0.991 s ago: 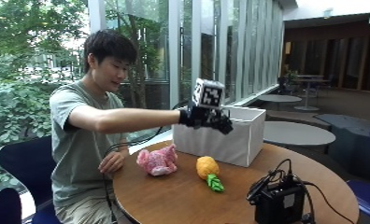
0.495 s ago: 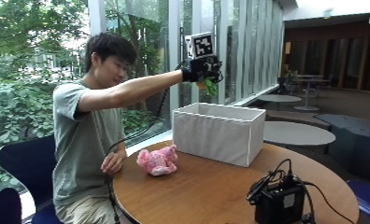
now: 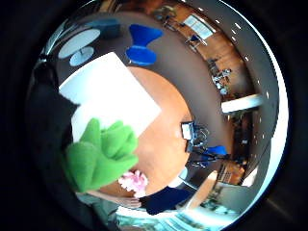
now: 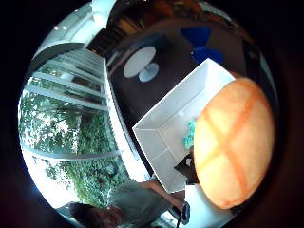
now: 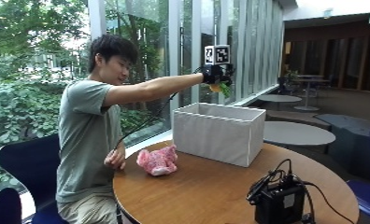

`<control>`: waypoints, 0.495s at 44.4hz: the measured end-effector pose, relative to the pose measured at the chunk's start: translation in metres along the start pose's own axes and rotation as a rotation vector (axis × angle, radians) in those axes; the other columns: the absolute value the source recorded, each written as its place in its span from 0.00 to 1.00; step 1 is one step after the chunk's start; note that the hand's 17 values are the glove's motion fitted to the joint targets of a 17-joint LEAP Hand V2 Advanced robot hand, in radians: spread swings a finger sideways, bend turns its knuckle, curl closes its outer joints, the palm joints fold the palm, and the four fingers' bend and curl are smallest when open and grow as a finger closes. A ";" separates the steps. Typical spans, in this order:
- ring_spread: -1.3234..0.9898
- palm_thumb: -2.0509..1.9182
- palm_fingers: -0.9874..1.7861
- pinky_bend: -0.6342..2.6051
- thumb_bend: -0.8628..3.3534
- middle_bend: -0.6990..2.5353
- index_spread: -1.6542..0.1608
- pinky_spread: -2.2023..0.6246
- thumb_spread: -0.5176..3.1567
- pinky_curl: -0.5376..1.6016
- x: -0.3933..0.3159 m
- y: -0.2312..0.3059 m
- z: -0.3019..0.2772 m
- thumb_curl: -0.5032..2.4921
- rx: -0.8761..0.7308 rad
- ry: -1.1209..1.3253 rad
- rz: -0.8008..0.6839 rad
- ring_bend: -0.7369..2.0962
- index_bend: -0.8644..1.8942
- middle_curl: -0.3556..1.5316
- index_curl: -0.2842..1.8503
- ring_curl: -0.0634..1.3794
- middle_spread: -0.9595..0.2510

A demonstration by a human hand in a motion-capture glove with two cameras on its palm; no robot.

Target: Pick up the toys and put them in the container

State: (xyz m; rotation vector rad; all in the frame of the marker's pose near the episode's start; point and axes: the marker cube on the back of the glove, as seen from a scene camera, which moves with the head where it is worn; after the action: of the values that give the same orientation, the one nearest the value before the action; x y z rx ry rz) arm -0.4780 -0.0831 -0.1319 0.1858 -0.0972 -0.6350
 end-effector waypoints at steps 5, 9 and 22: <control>0.40 0.67 0.63 0.57 0.21 0.54 0.69 0.65 0.26 0.55 -0.028 -0.017 0.020 0.50 -0.075 0.024 -0.015 0.73 0.55 0.65 0.61 0.55 0.62; 0.41 0.67 0.60 0.57 0.20 0.52 0.69 0.65 0.27 0.55 -0.036 -0.017 0.035 0.50 -0.163 0.029 -0.030 0.72 0.52 0.65 0.61 0.55 0.62; 0.47 0.54 0.26 0.60 0.19 0.34 0.76 0.72 0.40 0.51 -0.048 0.005 0.023 0.40 -0.182 0.114 -0.075 0.61 0.33 0.52 0.46 0.45 0.66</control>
State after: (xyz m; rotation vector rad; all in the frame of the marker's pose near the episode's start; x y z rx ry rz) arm -0.5174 -0.0536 -0.1101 0.0501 0.0776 -0.7029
